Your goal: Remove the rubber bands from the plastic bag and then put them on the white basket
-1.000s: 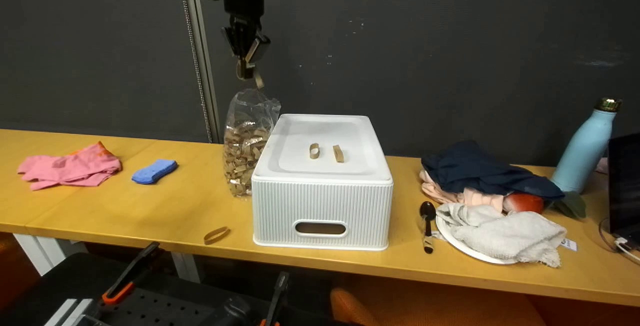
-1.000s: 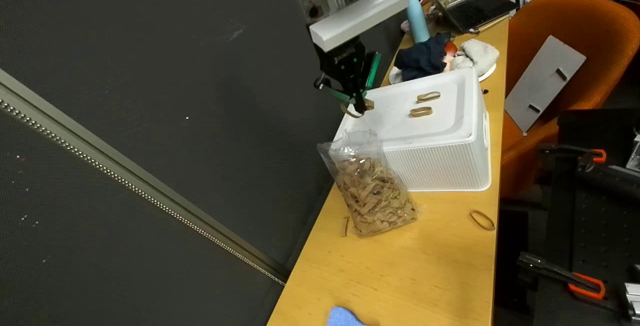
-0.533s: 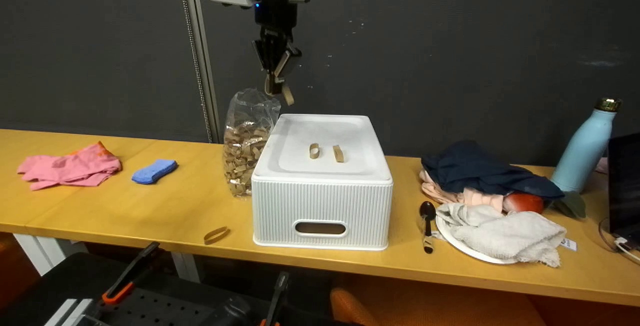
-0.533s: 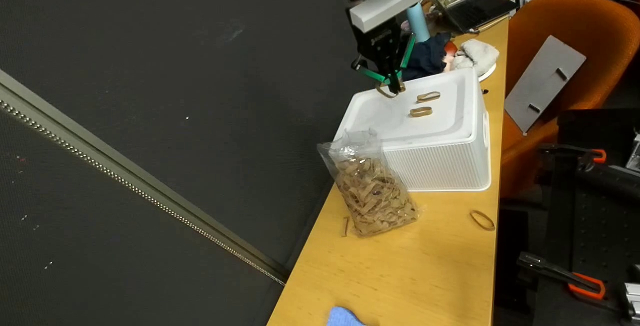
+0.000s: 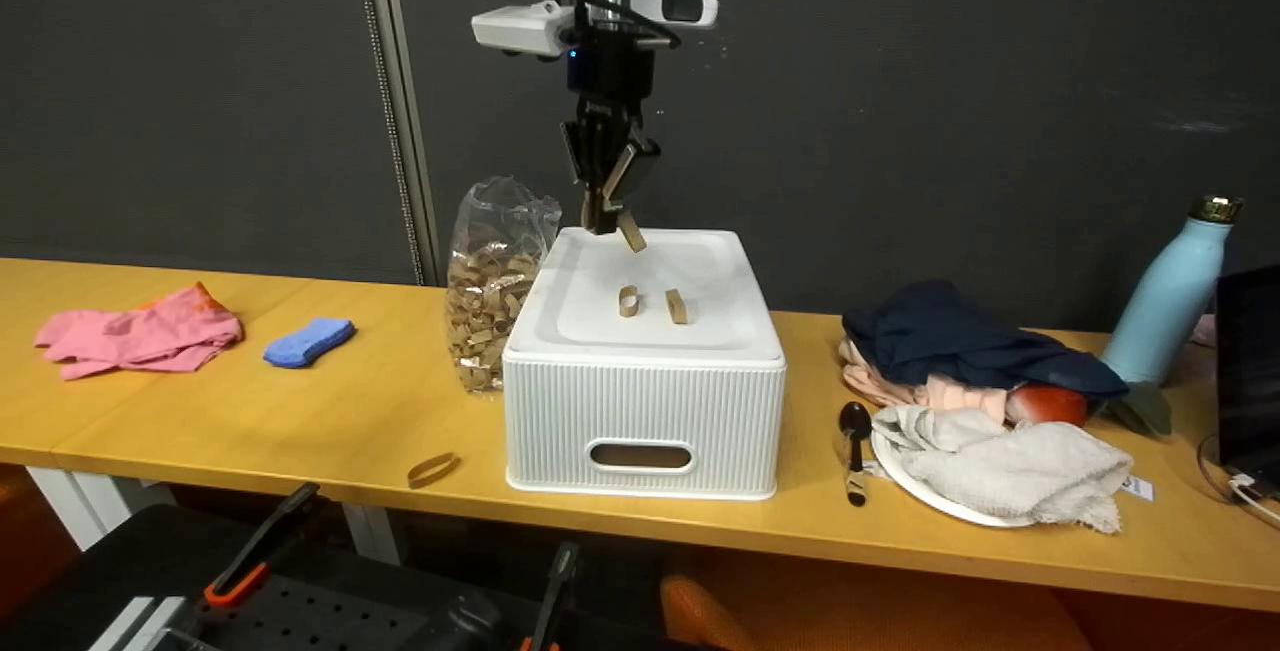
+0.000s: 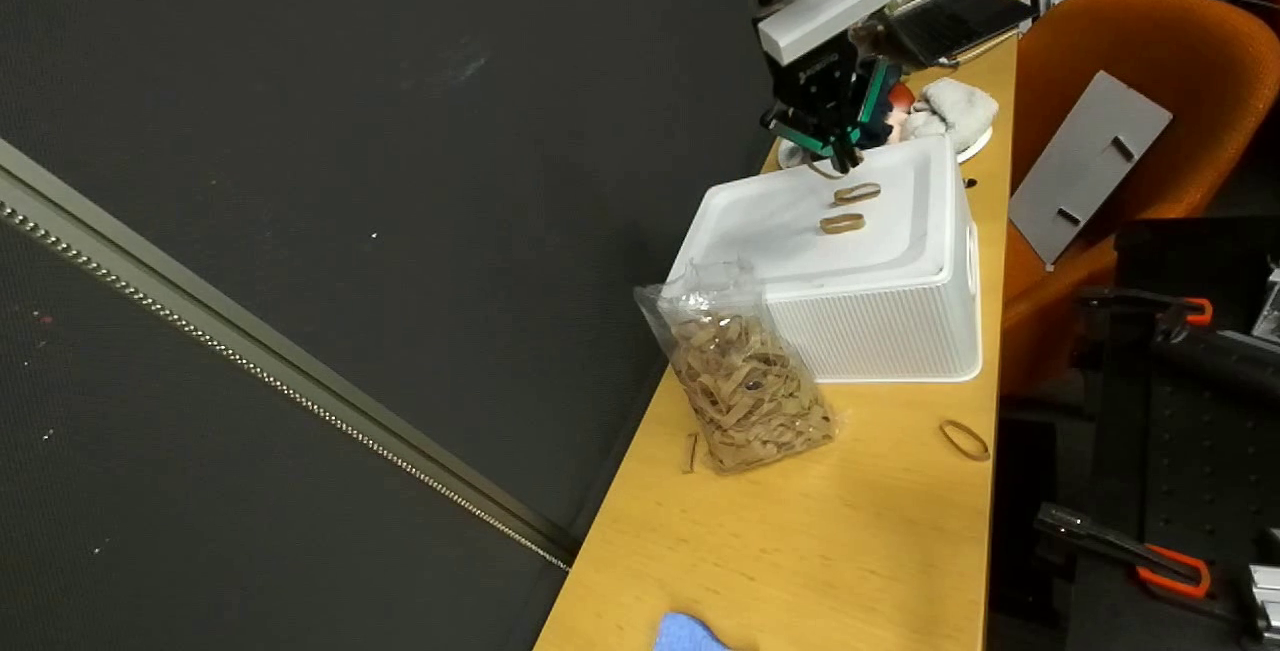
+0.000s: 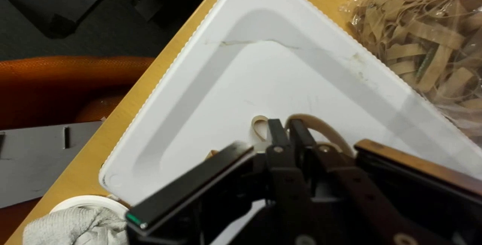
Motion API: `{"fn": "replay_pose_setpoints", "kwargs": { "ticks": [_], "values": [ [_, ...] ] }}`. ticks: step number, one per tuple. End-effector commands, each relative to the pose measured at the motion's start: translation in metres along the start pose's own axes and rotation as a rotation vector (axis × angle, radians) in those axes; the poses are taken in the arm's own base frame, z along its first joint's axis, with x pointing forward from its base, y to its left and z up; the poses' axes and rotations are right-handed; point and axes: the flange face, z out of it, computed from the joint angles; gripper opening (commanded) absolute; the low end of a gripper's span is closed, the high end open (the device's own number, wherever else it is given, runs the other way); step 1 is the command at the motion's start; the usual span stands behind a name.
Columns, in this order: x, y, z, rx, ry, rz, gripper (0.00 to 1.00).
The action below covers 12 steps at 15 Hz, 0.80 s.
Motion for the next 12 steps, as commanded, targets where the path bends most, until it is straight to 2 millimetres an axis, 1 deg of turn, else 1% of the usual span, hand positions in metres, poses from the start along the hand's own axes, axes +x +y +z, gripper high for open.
{"fn": "replay_pose_setpoints", "kwargs": {
  "ticks": [1, 3, 4, 6, 9, 12],
  "values": [
    [0.005, 0.000, 0.001, -0.009, 0.017, 0.028, 0.44],
    [0.005, -0.001, 0.002, -0.008, 0.019, 0.032, 0.56],
    [0.005, -0.001, 0.002, -0.009, 0.019, 0.034, 0.65],
    [0.003, -0.002, -0.004, -0.007, 0.019, 0.038, 0.80],
    [-0.005, -0.002, -0.017, -0.015, 0.030, 0.046, 0.99],
    [-0.008, -0.001, -0.023, -0.024, 0.046, 0.055, 1.00]
  ]
}}
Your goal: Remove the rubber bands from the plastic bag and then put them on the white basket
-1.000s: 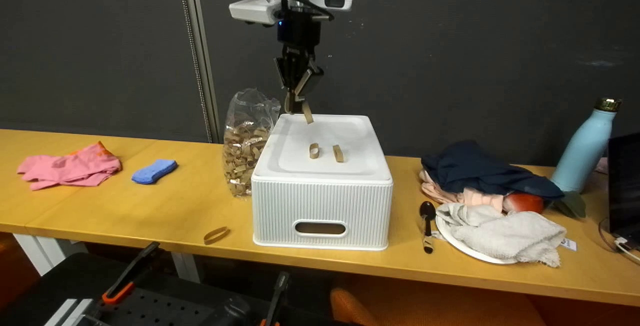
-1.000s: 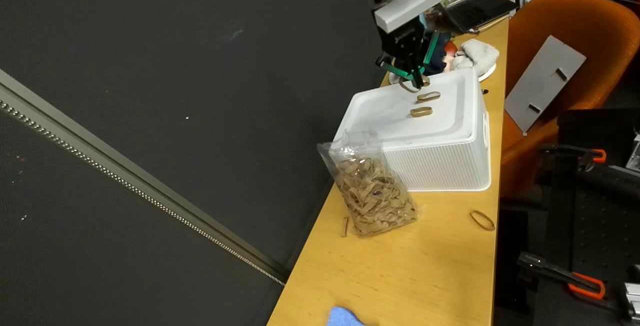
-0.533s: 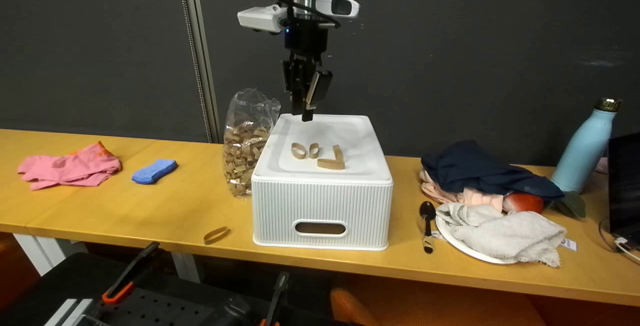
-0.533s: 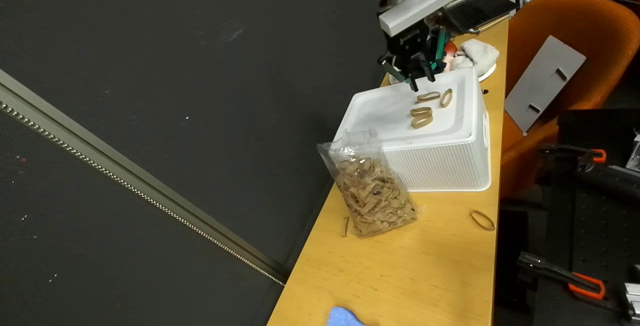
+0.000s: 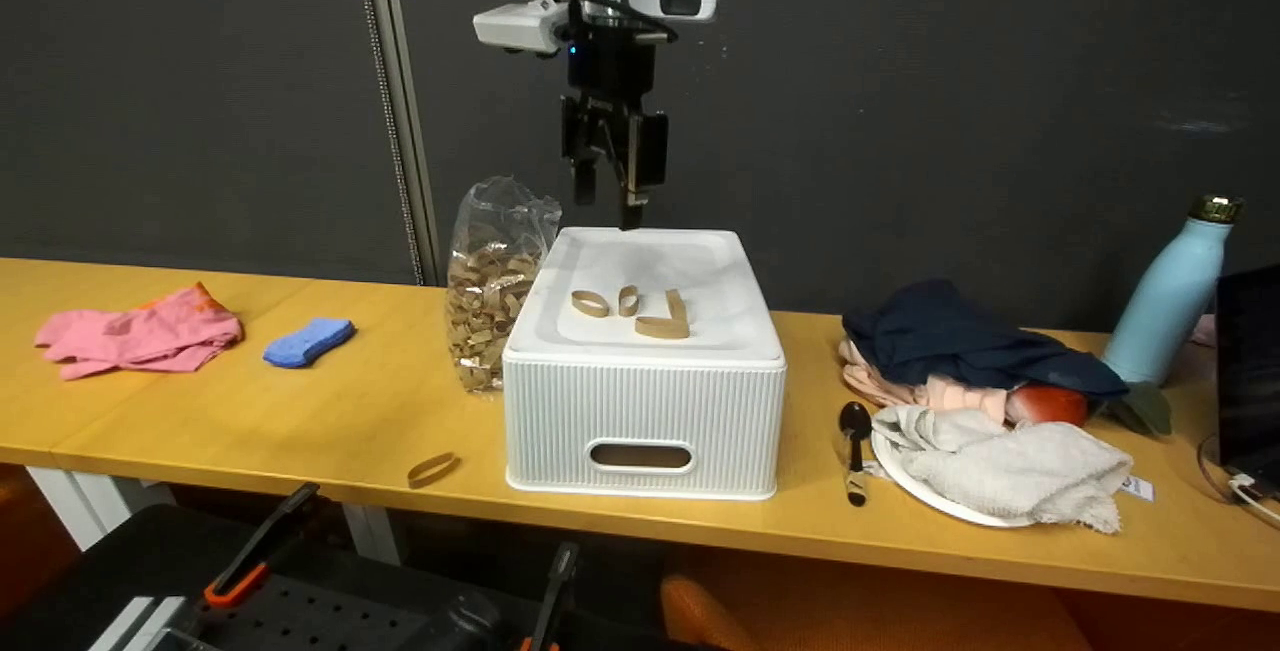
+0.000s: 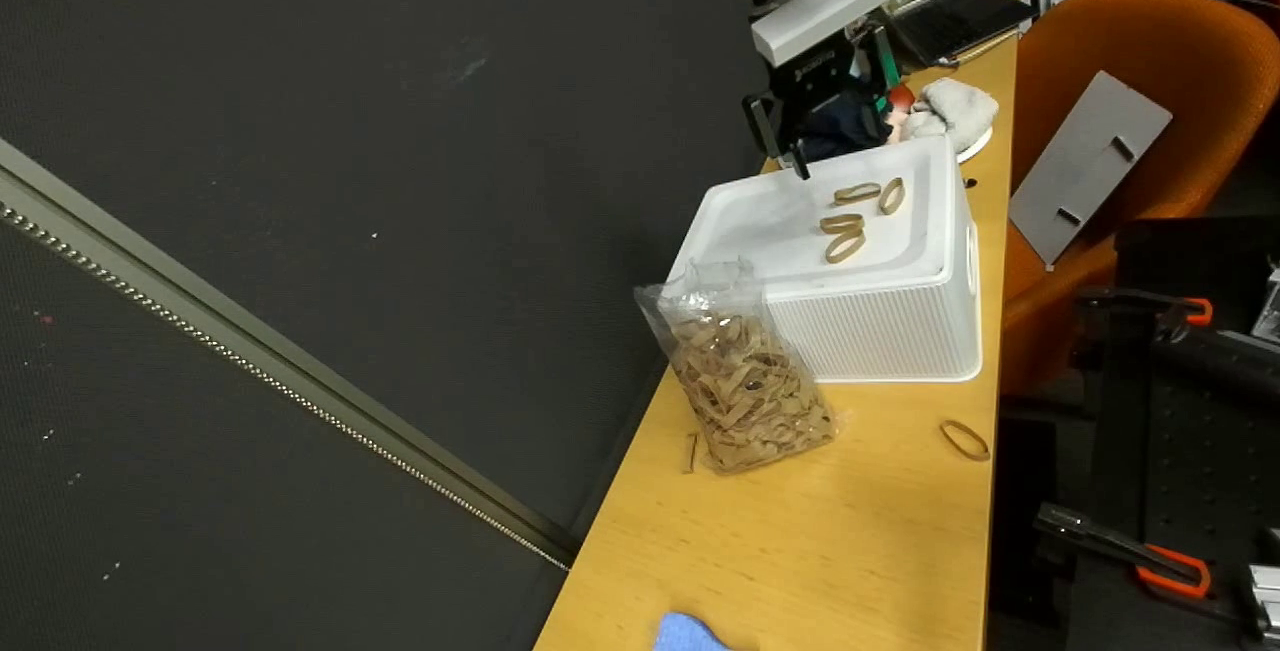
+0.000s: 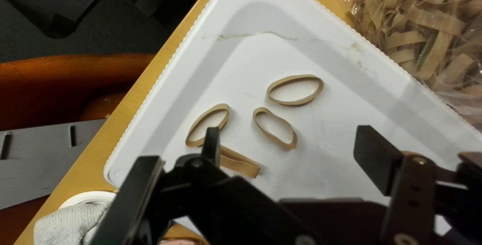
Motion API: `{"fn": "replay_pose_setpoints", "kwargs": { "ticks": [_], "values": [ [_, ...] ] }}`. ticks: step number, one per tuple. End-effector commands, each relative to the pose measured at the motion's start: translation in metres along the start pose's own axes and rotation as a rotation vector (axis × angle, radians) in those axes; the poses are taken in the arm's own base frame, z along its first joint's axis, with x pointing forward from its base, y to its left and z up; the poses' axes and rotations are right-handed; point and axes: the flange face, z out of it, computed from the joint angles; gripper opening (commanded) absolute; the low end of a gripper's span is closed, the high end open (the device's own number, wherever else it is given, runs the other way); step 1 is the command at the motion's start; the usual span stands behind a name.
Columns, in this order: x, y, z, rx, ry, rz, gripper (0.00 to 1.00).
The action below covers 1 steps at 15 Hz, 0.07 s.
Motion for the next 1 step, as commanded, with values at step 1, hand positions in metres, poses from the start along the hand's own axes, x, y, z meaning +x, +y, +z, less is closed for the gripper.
{"fn": "replay_pose_setpoints", "kwargs": {
  "ticks": [1],
  "values": [
    [-0.0077, 0.0026, -0.0155, -0.017, 0.022, 0.023, 1.00]
  ]
}}
